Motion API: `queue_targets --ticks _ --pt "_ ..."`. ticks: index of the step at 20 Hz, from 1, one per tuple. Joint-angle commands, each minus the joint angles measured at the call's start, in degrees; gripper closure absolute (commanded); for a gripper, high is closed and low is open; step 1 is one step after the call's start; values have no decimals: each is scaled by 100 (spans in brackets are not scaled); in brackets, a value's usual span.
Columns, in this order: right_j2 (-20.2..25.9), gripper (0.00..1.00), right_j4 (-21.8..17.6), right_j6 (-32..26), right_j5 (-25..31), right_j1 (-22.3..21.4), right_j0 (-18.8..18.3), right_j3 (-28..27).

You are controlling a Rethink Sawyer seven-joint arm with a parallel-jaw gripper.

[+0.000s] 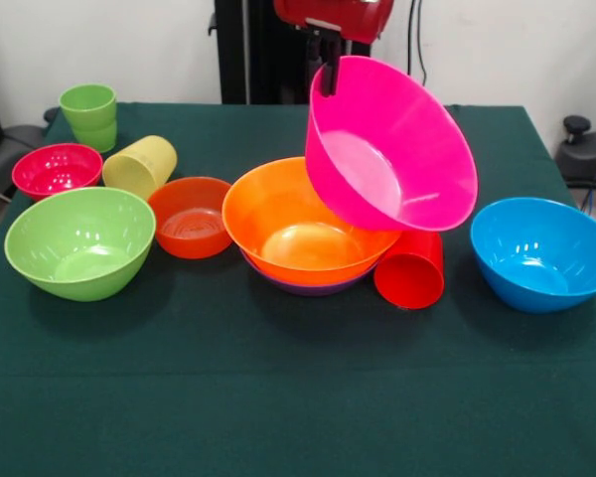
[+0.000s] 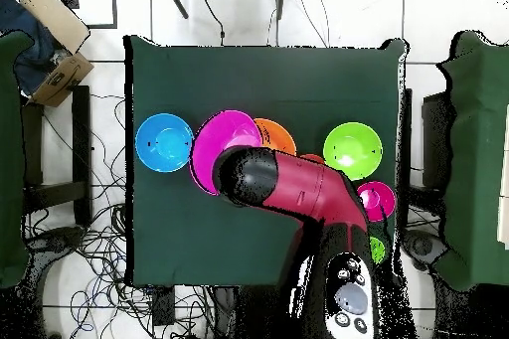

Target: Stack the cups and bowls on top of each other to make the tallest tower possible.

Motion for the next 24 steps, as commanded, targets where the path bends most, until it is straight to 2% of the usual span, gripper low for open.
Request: queue_targets --ticks 1,24 --pt "583 100 31 221 489 386 -156 -257" --pt "719 100 -108 -16 453 529 -361 -353"
